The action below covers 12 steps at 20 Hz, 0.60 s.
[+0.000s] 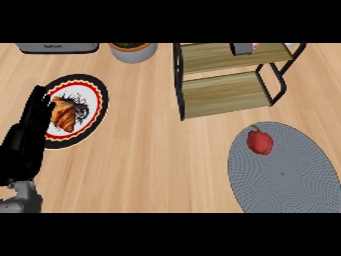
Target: Pick the cupcake from the placemat and place it in the tiered shelf
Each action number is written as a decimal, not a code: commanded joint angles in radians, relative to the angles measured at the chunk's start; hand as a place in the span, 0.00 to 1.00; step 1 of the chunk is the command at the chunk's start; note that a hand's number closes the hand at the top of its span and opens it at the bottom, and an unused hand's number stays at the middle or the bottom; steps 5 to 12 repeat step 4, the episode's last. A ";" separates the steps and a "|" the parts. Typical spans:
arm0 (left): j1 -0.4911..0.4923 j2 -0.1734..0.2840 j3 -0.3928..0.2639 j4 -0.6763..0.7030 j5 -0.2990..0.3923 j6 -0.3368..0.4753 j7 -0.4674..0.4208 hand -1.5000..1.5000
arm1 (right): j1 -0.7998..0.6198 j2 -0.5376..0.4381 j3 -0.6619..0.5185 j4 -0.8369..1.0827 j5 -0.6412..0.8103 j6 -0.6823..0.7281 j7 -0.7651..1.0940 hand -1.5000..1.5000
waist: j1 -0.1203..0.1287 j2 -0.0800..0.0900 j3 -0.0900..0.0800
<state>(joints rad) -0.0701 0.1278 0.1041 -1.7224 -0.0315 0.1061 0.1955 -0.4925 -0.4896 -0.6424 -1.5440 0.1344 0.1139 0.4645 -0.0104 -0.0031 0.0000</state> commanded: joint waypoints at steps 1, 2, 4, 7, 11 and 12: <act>0.034 -0.027 -0.028 -0.020 -0.024 0.013 0.003 0.50 | 0.052 -0.047 -0.035 -0.058 -0.101 0.047 0.030 0.00 | 0.008 0.001 0.000; 0.028 0.018 0.003 -0.079 -0.002 -0.010 0.058 0.50 | 0.052 -0.101 -0.076 0.060 -0.106 0.073 -0.069 0.00 | 0.012 0.002 0.000; -0.028 -0.010 -0.010 -0.009 -0.018 0.013 0.030 0.50 | 0.077 -0.119 -0.094 -0.003 -0.177 0.113 -0.006 0.00 | 0.006 0.002 0.000; -0.028 -0.010 -0.010 -0.009 -0.018 0.013 0.030 0.50 | 0.077 -0.119 -0.094 -0.003 -0.177 0.113 -0.006 0.00 | 0.006 0.002 0.000; -0.028 -0.010 -0.010 -0.009 -0.018 0.013 0.030 0.50 | 0.077 -0.119 -0.094 -0.003 -0.177 0.113 -0.006 0.00 | 0.006 0.002 0.000; -0.028 -0.010 -0.010 -0.009 -0.018 0.013 0.030 0.50 | 0.077 -0.119 -0.094 -0.003 -0.177 0.113 -0.006 0.00 | 0.006 0.002 0.000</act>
